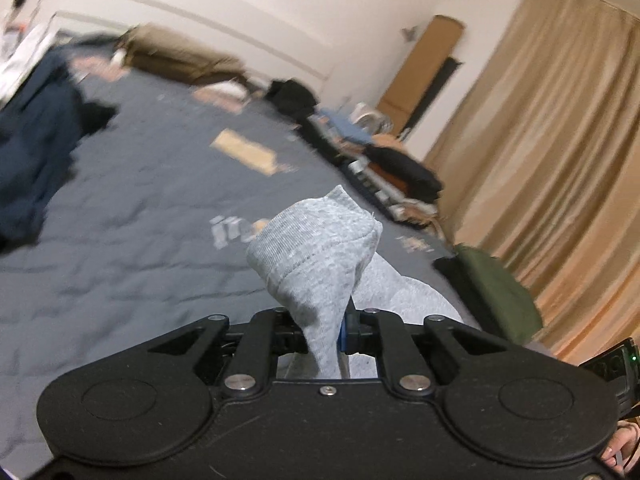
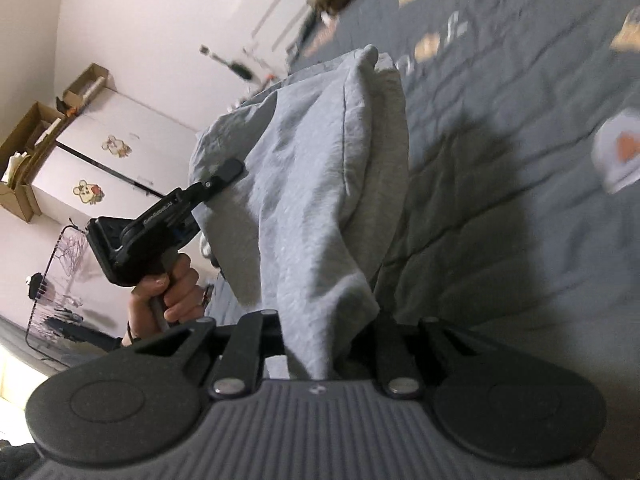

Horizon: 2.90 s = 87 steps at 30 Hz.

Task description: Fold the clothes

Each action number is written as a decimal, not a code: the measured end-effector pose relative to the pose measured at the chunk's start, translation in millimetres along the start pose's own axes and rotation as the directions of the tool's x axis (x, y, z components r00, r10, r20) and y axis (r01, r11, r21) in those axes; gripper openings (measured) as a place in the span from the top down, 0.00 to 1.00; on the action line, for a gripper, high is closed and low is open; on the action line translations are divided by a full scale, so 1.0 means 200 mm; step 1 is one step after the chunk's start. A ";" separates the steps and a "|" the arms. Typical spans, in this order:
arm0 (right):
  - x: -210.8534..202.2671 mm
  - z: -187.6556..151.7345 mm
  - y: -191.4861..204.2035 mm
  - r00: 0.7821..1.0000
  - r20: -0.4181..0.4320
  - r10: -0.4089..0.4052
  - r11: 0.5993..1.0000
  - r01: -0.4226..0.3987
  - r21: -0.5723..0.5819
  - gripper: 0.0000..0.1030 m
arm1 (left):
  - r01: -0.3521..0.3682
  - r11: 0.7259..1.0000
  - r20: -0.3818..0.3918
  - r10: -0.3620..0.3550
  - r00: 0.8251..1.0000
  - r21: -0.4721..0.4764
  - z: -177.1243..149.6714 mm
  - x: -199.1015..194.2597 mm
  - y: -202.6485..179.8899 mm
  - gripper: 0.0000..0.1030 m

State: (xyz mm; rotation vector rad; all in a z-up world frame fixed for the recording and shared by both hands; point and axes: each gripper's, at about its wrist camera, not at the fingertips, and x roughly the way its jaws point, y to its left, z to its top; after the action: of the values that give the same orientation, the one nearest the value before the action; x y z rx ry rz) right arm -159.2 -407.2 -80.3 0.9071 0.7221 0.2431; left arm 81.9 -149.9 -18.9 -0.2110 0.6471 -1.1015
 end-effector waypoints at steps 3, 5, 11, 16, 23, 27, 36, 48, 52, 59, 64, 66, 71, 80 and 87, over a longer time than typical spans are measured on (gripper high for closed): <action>-0.17 0.01 0.02 0.998 0.056 -0.011 1.000 0.012 -0.023 0.86 | 0.028 0.999 0.026 -0.029 0.999 0.038 0.03 0.04 -0.19 0.89; -0.28 0.02 0.04 0.995 0.093 -0.018 0.999 0.021 -0.038 0.86 | 0.049 0.997 0.037 -0.052 0.998 0.061 0.03 0.09 -0.31 0.89; -0.54 0.01 0.02 0.983 0.176 -0.051 0.996 0.063 -0.064 0.86 | 0.099 0.989 0.055 -0.105 0.993 0.109 0.01 0.21 -0.60 0.89; -0.77 -0.02 -0.07 0.971 0.228 -0.079 0.993 0.098 -0.072 0.86 | 0.142 0.982 0.063 -0.151 0.987 0.128 -0.03 0.31 -0.77 0.89; -1.06 0.00 -0.21 0.950 0.289 -0.121 0.987 0.145 -0.064 0.86 | 0.192 0.971 0.074 -0.204 0.976 0.143 -0.10 0.51 -1.02 0.89; -1.22 0.01 -0.26 0.939 0.312 -0.142 0.983 0.170 -0.065 0.86 | 0.222 0.963 0.069 -0.235 0.970 0.152 -0.13 0.63 -1.16 0.89; -1.58 0.03 -0.42 0.907 0.380 -0.183 0.975 0.217 -0.048 0.85 | 0.270 0.943 0.064 -0.287 0.956 0.194 -0.19 0.86 -1.50 0.89; -1.89 0.12 -0.70 0.880 0.420 -0.223 0.969 0.246 -0.001 0.85 | 0.301 0.936 0.049 -0.314 0.948 0.185 -0.28 1.22 -1.77 0.89; -1.96 0.19 -0.82 0.880 0.412 -0.236 0.968 0.252 0.017 0.85 | 0.296 0.938 0.039 -0.308 0.951 0.180 -0.33 1.33 -1.85 0.89; -2.08 0.36 -1.06 0.887 0.398 -0.233 0.970 0.240 0.033 0.85 | 0.251 0.956 0.039 -0.260 0.965 0.149 -0.38 1.54 -1.92 0.89; -2.10 0.51 -1.22 0.901 0.358 -0.244 0.968 0.250 0.032 0.85 | 0.206 0.969 0.022 -0.211 0.977 0.136 -0.37 1.71 -1.94 0.89; -2.11 0.57 -1.28 0.906 0.346 -0.243 0.968 0.249 0.027 0.85 | 0.184 0.975 0.016 -0.187 0.982 0.121 -0.36 1.80 -1.94 0.88; -2.13 0.75 -1.42 0.908 0.331 -0.256 0.964 0.264 0.021 0.85 | 0.148 0.983 -0.005 -0.148 0.989 0.109 -0.32 2.03 -1.96 0.88; -2.26 1.10 -1.53 0.900 0.366 -0.237 0.963 0.267 -0.031 0.85 | 0.163 0.980 0.032 -0.167 0.985 0.112 -0.11 2.39 -2.04 0.88; -2.16 1.33 -1.85 0.919 0.304 -0.251 0.967 0.254 0.029 0.82 | 0.109 0.984 -0.042 -0.104 0.994 0.140 -0.06 2.71 -1.98 0.85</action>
State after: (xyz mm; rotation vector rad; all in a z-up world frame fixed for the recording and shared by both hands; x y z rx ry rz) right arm -341.1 -1008.3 -63.8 0.8081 0.5408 -0.1222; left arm -67.4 -803.8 -49.8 -0.1053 0.5904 -1.2512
